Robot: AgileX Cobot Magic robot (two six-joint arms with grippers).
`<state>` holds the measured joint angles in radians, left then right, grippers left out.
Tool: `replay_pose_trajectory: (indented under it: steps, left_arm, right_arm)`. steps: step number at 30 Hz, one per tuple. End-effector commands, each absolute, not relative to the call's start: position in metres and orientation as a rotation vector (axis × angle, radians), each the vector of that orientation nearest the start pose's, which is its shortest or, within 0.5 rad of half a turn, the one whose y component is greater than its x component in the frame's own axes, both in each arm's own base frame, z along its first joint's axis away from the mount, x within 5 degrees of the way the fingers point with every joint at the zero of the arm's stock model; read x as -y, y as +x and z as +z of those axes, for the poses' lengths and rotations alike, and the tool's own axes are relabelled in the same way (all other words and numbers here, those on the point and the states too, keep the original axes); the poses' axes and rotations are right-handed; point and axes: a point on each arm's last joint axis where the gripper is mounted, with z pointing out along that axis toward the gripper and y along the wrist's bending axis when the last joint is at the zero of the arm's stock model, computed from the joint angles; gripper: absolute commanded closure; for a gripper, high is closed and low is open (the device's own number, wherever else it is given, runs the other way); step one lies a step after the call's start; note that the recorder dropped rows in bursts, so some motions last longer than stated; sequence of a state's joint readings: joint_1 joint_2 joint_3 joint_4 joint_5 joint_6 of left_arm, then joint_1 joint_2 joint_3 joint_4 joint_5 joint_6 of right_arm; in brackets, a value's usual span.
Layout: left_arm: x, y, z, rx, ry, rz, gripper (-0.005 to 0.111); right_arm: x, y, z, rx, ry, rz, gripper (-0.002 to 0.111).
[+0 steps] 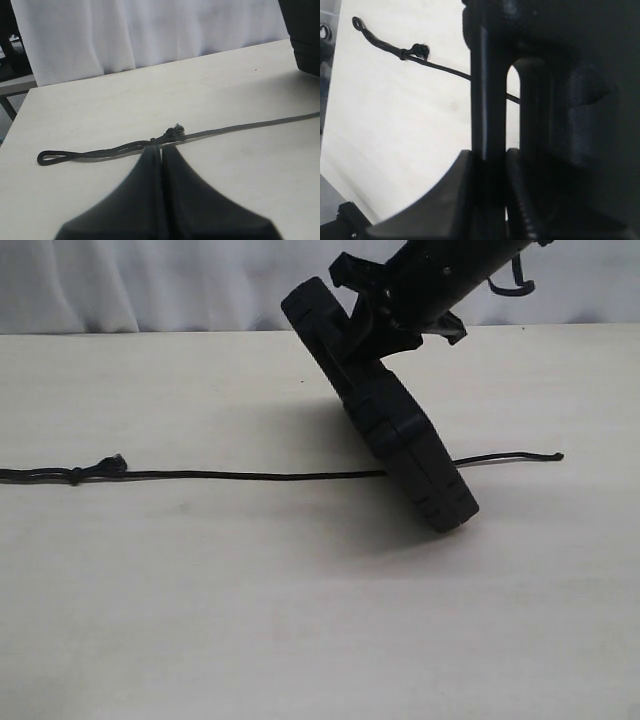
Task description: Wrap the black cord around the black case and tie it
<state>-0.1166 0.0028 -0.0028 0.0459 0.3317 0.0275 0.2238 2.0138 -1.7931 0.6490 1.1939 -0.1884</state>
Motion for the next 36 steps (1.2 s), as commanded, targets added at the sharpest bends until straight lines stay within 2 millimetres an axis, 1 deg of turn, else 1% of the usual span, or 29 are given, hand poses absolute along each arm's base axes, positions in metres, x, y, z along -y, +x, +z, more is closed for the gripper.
replay_pose_trajectory:
  steps: [1,7,10,11,12,15,16,19,20,22,26,29,30,31,33,36]
  left_arm:
    - [0.006,0.054,0.184,-1.799,0.162,-0.031,0.107]
    - [0.006,0.054,0.184,-1.799,0.162,-0.031,0.107]
    - [0.004,0.055,0.189,-1.738,0.233,0.061,0.107]
    - [0.004,0.056,0.193,-1.687,0.249,0.081,0.107]
    - [0.005,0.056,0.2,-1.618,0.229,0.053,0.107]
    - [0.006,0.055,0.222,-1.388,0.054,-0.137,0.107]
    - [0.006,0.054,0.227,-1.33,0.027,-0.159,0.107]
    - [0.004,0.047,0.246,-1.103,0.012,-0.154,0.107]
    - [0.003,0.042,0.255,-0.997,-0.014,-0.192,0.107]
    - [0.003,0.037,0.261,-0.91,-0.055,-0.298,0.107]
    - [0.003,0.038,0.26,-0.92,-0.15,-0.484,0.107]
    - [0.002,0.038,0.26,-0.92,-0.163,-0.491,0.107]
    - [0.003,0.04,0.264,-0.927,-0.166,-0.497,0.107]
    - [0.004,0.041,0.271,-0.934,-0.157,-0.501,0.107]
    - [0.01,0.051,0.289,-1.001,-0.105,-0.497,0.107]
    - [0.026,0.077,0.313,-1.12,0.037,-0.519,0.107]
  right_arm:
    - [-0.133,0.41,0.295,-2.666,-0.386,0.982,0.104]
    - [-0.134,0.411,0.296,-2.65,-0.395,0.979,0.104]
    - [-0.134,0.411,0.296,-2.65,-0.395,0.979,0.104]
    - [-0.134,0.411,0.296,-2.649,-0.394,0.983,0.104]
    - [-0.134,0.411,0.296,-2.649,-0.394,0.983,0.104]
    - [-0.134,0.411,0.296,-2.649,-0.394,0.983,0.104]
    - [-0.134,0.411,0.296,-2.649,-0.394,0.983,0.104]
    - [-0.134,0.411,0.296,-2.649,-0.394,0.983,0.104]
    - [-0.134,0.411,0.296,-2.649,-0.394,0.983,0.104]
    - [-0.134,0.41,0.296,-2.651,-0.396,0.983,0.104]
    - [-0.134,0.41,0.296,-2.652,-0.397,0.984,0.104]
    - [-0.134,0.41,0.296,-2.655,-0.393,0.986,0.104]
    - [-0.134,0.41,0.296,-2.654,-0.391,0.985,0.104]
    - [-0.134,0.41,0.296,-2.654,-0.391,0.985,0.104]
    - [-0.134,0.411,0.296,-2.651,-0.389,0.983,0.104]
    - [-0.134,0.411,0.296,-2.644,-0.383,0.979,0.104]
